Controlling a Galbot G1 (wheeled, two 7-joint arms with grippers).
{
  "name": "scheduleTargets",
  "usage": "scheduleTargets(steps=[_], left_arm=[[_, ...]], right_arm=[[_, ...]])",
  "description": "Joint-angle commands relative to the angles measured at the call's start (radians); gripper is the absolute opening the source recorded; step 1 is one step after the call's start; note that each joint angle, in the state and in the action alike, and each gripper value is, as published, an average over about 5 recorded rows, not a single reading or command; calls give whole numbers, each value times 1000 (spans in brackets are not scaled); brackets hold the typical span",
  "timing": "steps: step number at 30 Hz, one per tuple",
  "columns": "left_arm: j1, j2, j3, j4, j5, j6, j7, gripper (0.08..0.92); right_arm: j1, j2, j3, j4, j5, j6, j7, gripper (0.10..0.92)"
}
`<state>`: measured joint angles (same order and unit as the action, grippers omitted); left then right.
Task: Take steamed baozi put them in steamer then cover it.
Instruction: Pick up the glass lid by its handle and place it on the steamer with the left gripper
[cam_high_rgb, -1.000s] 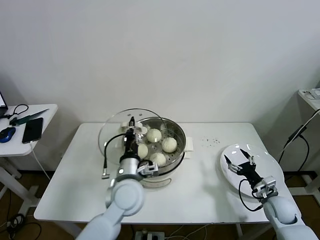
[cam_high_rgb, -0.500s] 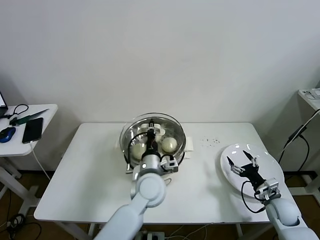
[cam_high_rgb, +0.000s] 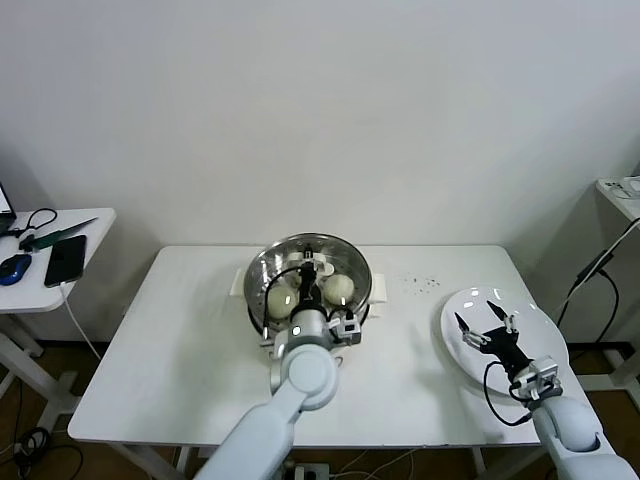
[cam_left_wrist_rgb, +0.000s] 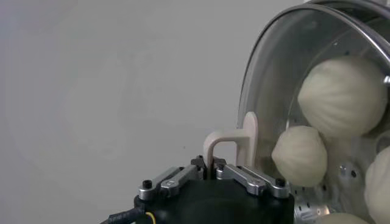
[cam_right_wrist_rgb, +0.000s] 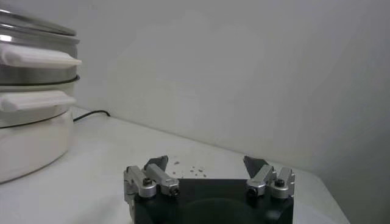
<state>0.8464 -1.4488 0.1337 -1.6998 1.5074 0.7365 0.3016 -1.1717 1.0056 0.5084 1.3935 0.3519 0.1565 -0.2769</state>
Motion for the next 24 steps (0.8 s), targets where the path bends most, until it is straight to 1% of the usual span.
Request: scheduleTargets(steps=[1, 14, 24], left_arm=[[-7, -13, 6, 23, 2, 49, 0, 148], [-1, -3, -1, 39, 4, 49, -11, 148], [1, -4, 11, 42, -2, 49, -36, 148]], right_arm=[[0, 1, 3, -1, -1, 1, -1, 823], [-4, -2, 8, 0, -4, 2, -7, 823], [-5, -1, 11, 1, -5, 2, -11, 823]])
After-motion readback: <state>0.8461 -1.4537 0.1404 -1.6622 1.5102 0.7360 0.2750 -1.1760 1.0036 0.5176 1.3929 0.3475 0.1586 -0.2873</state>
